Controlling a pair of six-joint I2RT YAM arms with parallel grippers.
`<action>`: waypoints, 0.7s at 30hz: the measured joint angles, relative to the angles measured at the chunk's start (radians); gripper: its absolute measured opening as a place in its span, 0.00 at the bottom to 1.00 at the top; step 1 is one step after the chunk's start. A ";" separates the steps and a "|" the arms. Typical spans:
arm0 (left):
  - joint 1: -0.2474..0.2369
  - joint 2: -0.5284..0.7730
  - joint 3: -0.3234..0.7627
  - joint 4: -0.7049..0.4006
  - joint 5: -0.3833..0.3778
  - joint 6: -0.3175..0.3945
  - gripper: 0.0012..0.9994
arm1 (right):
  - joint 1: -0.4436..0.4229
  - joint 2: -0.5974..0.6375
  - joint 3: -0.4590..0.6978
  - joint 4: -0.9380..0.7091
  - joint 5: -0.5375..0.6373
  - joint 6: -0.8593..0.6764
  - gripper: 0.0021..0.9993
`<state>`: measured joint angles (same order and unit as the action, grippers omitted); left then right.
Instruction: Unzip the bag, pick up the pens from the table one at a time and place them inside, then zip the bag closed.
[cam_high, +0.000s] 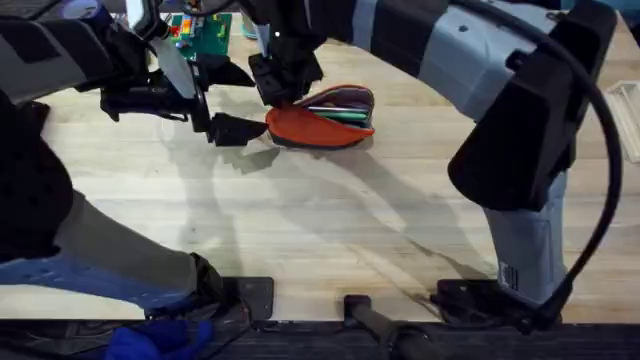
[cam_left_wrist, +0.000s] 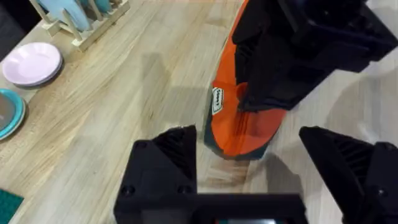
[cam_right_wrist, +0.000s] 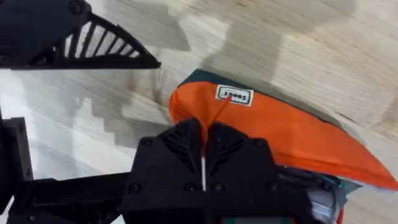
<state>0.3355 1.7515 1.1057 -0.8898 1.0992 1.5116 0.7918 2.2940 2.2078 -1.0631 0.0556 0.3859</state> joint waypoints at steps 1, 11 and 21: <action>0.000 0.000 0.000 0.000 0.000 0.000 0.99 | 0.000 0.000 0.000 0.000 0.000 0.000 0.03; 0.000 0.000 0.000 0.000 0.000 0.000 0.99 | -0.003 0.022 0.081 -0.063 0.018 0.000 0.03; 0.000 0.000 0.000 0.000 0.000 0.000 0.99 | -0.003 0.022 0.161 -0.127 0.032 0.000 0.03</action>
<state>0.3355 1.7512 1.1057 -0.8898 1.0992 1.5116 0.7883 2.3165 2.3686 -1.1905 0.0880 0.3855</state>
